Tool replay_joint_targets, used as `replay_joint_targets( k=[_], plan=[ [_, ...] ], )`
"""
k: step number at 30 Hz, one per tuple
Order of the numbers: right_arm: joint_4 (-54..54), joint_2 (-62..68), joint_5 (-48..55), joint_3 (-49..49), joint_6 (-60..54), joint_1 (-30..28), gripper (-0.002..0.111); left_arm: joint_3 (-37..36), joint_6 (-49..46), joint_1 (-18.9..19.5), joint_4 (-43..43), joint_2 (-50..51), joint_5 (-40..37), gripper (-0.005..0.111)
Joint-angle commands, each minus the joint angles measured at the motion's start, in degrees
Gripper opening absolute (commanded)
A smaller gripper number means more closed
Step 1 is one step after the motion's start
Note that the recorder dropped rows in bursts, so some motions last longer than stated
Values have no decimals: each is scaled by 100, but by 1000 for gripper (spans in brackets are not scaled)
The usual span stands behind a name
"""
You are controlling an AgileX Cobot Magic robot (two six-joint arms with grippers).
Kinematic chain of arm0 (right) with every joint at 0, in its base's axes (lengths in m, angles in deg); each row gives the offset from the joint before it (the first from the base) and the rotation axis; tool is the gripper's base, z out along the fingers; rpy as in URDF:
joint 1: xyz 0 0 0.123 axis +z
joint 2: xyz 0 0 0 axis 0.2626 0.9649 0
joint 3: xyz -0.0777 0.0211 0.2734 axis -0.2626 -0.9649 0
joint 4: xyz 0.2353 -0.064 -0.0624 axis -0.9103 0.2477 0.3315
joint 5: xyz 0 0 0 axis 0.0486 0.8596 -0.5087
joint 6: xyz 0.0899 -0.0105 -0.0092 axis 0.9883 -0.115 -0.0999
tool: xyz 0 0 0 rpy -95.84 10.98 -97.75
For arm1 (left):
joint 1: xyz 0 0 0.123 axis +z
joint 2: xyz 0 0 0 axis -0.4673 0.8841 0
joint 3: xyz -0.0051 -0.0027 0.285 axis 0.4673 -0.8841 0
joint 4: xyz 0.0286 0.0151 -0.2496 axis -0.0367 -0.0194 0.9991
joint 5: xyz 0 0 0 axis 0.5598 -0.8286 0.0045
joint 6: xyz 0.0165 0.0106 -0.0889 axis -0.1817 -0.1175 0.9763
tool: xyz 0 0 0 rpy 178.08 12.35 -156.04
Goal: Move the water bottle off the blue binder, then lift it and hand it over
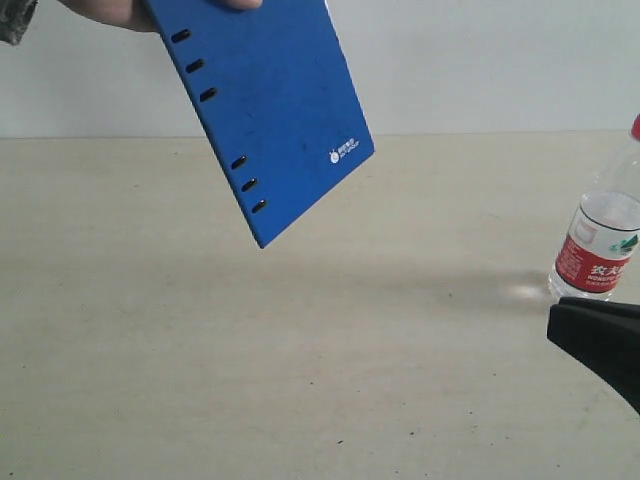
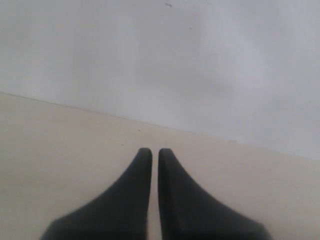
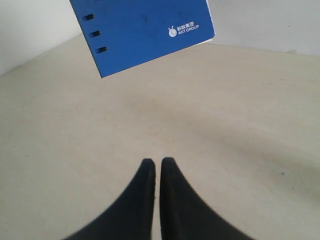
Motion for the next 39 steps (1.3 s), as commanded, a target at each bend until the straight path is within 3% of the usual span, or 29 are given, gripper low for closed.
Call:
replay_joint_targets(
  k=[1, 3, 5, 7, 11, 12, 13, 15, 16, 17, 19, 23, 30, 34, 39],
  plan=[
    [-27, -24, 5, -1, -20, 1, 0, -18, 80, -46, -11, 16, 557, 4],
    [-27, -24, 5, -1, -20, 1, 0, -18, 80, -46, -933, 16, 731, 4],
    [-27, -24, 17, -1, -19, 1, 0, -18, 115, -46, -2598, 16, 809, 4],
    [-27, -24, 7, -1, -19, 1, 0, -30, 1130, -46, -3445, 16, 624, 4],
    [-27, -24, 7, -1, -19, 1, 0, -52, 4763, -46, -5220, 16, 281, 4],
    [-27, -24, 7, -1, -19, 1, 0, -52, 6656, -46, -6399, 16, 85, 4],
    [-27, -24, 7, -1, -19, 1, 0, -52, 7276, -46, -6912, 16, 61, 4],
    [-27, -24, 7, -1, -19, 1, 0, -52, 10282, -59, -9787, 16, -534, 4],
    [-27, -24, 7, -1, -19, 1, 0, -52, 10604, -85, -10103, 16, -783, 4],
    [-27, -24, 7, -1, -19, 1, 0, -52, 10694, -139, -9881, 16, -1532, 4],
    [-27, -24, 7, -1, -19, 1, 0, -52, 10483, -175, -9617, 19, -1905, 4],
    [-27, -24, 4, -1, -19, 1, 0, -52, 9271, -175, -9035, 19, -1848, 4],
    [-27, -24, 4, -1, -19, 1, 0, -52, 9220, -175, -9029, -66, -1814, 4],
    [-27, -24, 4, -1, -19, 1, 0, -52, 8778, 109, -8995, -552, -2057, 4],
    [-27, -17, -12, -1, -19, 1, 0, -52, 8073, 461, -8133, -552, -2182, 4]
  ],
)
